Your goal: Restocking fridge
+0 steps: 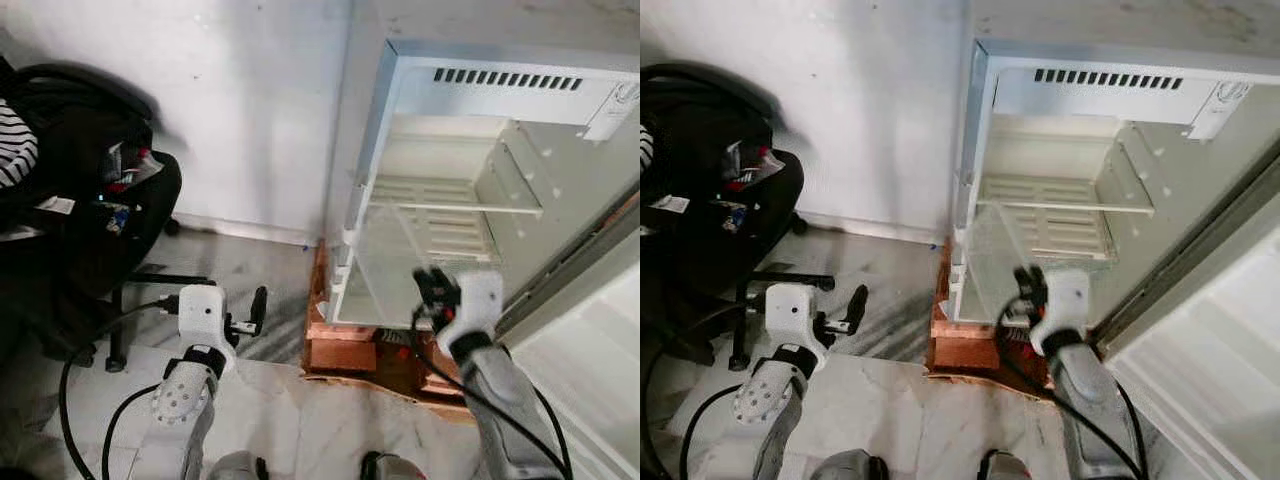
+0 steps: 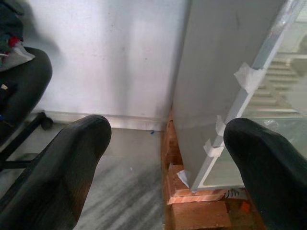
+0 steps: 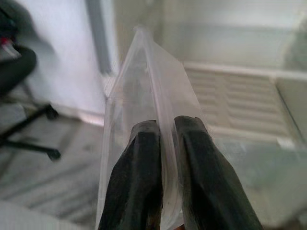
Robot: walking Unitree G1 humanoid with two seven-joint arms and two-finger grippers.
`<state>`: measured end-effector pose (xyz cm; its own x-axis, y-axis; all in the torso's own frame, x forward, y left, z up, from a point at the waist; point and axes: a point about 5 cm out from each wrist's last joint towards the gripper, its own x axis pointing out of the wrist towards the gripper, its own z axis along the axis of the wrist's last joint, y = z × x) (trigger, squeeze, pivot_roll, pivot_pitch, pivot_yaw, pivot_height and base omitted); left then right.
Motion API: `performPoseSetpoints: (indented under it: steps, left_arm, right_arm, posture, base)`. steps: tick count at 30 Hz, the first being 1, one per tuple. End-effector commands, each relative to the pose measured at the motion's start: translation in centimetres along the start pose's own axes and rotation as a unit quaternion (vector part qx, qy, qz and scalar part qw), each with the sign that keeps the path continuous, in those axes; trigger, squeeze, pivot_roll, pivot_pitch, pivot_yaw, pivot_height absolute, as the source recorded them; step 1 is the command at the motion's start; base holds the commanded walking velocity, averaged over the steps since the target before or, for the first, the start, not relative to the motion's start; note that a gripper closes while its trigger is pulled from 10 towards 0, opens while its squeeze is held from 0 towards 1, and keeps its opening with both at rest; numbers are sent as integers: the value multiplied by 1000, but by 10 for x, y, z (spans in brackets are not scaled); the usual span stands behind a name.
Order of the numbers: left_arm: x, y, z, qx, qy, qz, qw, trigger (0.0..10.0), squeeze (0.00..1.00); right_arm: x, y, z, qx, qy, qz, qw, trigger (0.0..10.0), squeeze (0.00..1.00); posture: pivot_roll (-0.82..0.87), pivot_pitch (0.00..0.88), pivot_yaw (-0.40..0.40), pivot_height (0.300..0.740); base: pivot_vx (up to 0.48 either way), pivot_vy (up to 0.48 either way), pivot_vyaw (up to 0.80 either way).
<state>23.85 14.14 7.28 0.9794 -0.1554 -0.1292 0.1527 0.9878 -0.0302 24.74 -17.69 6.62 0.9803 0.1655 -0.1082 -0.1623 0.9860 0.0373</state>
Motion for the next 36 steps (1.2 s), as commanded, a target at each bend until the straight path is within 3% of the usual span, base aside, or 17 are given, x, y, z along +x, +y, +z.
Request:
performPoseSetpoints:
  steps: [1, 8, 19, 27, 36]
  left_arm:
    - [-1, -1, -2, -1, 5, -2, 1000, 10000, 0]
    - [1, -2, -1, -4, 1, -11, 1000, 10000, 0]
    - [0, -1, 1, -7, -4, -7, 1000, 10000, 0]
    - [0, -1, 0, -8, -5, -10, 1000, 10000, 0]
    - [0, -2, -1, -10, -2, -7, 1000, 10000, 0]
  right_arm:
    - [-3, -6, 5, -2, -8, -8, 1000, 10000, 0]
    - [1, -10, 12, -1, -17, -23, 1000, 10000, 0]
    - [15, -3, 22, 14, -35, -20, 999, 10000, 0]
    - [15, -2, 23, 15, -37, -18, 999, 10000, 0]
    - [15, -2, 22, 7, -34, -11, 999, 10000, 0]
  posture:
    - [130, 126, -30, 740]
    - [124, 125, -27, 740]
    - [134, 124, -28, 740]
    - [131, 124, -25, 740]
    - [134, 125, -33, 740]
  base:
    - [0, 0, 0]
    - [0, 0, 0]
    - [381, 0, -46]
    - [413, 0, -609]
    - [378, 0, 0]
